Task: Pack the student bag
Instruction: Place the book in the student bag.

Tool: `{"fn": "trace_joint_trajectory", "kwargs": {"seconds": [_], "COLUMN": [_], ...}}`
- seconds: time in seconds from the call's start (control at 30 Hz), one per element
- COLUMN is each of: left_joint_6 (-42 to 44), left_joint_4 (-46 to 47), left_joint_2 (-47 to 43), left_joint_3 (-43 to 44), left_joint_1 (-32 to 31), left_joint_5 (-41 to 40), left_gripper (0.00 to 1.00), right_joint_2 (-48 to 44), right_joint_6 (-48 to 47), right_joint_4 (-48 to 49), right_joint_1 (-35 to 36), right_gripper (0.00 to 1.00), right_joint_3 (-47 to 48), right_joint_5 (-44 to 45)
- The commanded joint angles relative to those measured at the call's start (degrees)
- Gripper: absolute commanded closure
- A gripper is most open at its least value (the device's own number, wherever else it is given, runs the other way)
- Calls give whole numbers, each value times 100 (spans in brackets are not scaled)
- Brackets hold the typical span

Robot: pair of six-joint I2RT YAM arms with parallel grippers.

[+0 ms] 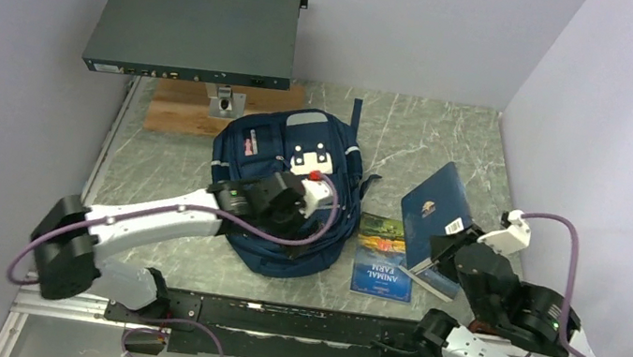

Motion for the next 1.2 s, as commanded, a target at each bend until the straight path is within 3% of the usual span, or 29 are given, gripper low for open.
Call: {"fn": "trace_joint_trajectory", "kwargs": {"seconds": [0.0, 0.2, 0.4, 0.57, 0.7, 0.8, 0.9, 0.97, 1.17], "left_joint_6": [1045, 907, 778, 701, 800, 807, 766, 720, 323], "left_joint_4": [-493, -608, -700, -668, -523, -542, -742, -923, -1678], "left_joint_2": [887, 1811, 2298, 2412, 2282, 2307, 2357, 2214, 1653], "left_joint_3": [710, 1231, 1337, 1309, 1278, 1330, 1528, 1702, 2482], "left_joint_1": [-414, -818, -905, -905, -905, -905, -905, -905, -905], "left_joint_5": [-511, -1015, -1766, -2659, -2504, -2425, -2642, -2776, -3978], "left_gripper": [19, 33, 24, 39, 41, 55, 86, 98, 100], "right_joint_2": [-194, -278, -398, -222, -185, -216, -182, -168, -410], "right_joint_6": [-430, -461, -685, -776, -826, -853, -866, -798, 268], "right_joint_4": [155, 312, 657, 606, 733, 925, 1128, 1224, 1432], "right_joint_1": [22, 22, 19, 15, 17, 20, 22, 21, 18], "right_gripper": [100, 100, 100, 100, 100, 100, 100, 100, 100], "right_joint_3": [394, 486, 471, 540, 426, 329, 244, 187, -101], "right_joint_5": [321, -117, -507, -753, -902, -985, -1208, -1449, -2447]}}
